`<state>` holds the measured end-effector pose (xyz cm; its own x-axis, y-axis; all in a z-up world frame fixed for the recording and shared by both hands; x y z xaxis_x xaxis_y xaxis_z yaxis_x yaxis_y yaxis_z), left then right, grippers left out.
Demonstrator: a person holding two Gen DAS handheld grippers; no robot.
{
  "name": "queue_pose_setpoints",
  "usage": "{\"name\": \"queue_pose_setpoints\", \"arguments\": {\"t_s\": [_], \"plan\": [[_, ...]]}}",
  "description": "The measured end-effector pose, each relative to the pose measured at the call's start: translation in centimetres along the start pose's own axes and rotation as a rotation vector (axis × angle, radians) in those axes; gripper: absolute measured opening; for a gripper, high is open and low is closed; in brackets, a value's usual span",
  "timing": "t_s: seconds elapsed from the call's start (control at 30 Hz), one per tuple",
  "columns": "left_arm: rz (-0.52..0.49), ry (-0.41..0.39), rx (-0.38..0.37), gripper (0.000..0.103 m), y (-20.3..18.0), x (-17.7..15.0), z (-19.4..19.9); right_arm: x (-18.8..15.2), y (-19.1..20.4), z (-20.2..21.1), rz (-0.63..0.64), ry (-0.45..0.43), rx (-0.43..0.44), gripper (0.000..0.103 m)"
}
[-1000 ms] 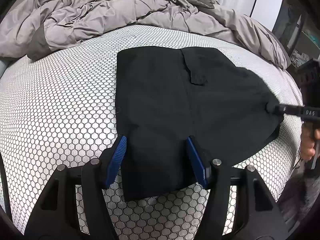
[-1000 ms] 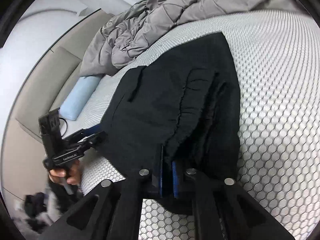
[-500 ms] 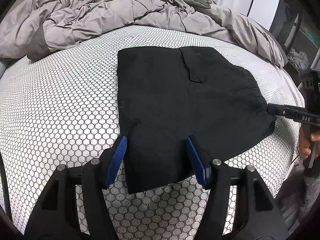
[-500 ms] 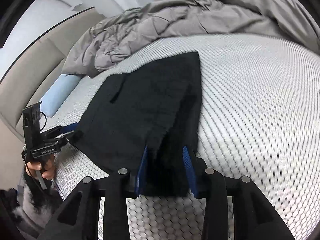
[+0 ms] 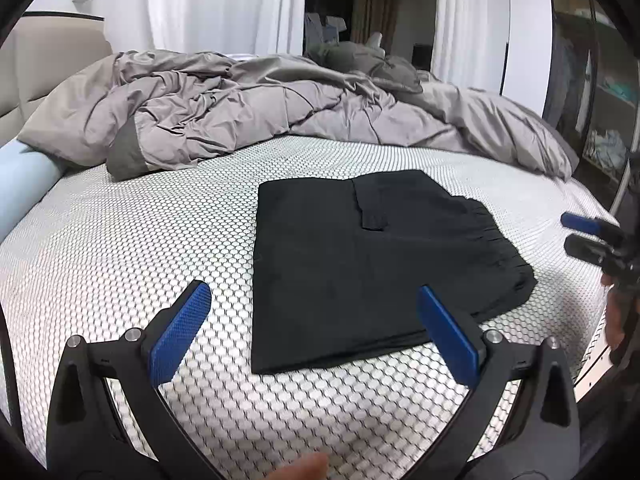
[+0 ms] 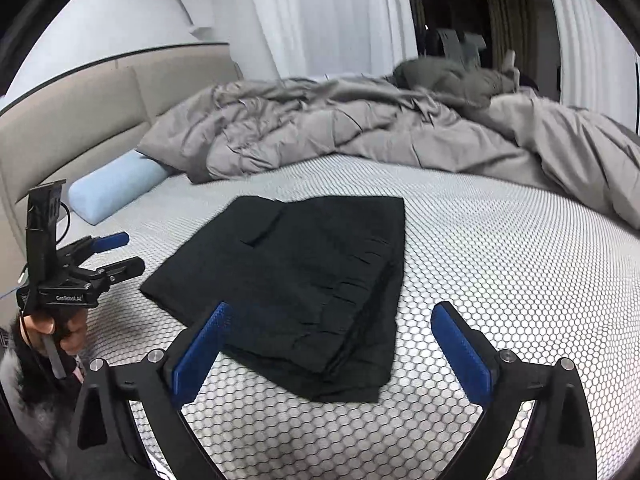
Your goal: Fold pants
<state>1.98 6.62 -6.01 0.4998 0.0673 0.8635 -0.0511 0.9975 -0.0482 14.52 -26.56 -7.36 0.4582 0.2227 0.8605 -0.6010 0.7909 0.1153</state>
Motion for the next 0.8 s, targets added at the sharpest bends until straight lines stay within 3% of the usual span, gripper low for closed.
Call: {"name": "queue_pose_setpoints", "arguments": {"t_s": [0.2,0.4,0.8], "plan": [[0.037,-0.049,-0.001,0.102,-0.2,-0.5,1.7,-1.7,0.9,0.8,-0.006,-0.083,0.022,0.103],[0.085,-0.059,0.004,0.102,0.2,-0.2,1.2,-1.3,1.5,-0.2,-0.005,-0.107,0.005,0.103],[0.056,-0.084,-0.005,0.102,-0.2,0.4,0.5,-1.4,1.2,-0.1,0.003,-0.139,-0.025,0.103]]}}
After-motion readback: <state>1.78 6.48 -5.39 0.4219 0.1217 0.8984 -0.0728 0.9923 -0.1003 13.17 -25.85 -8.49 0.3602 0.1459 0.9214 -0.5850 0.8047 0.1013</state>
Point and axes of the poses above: each gripper's, at about its wrist camera, not at the fingertips, and z roughly against the way its jaws point, y to its left, x to its top, the point moved 4 cm from there along -z, roughly the way its jaws point, and after that the axes turned 2 degrees about x, right-handed, at the moved point
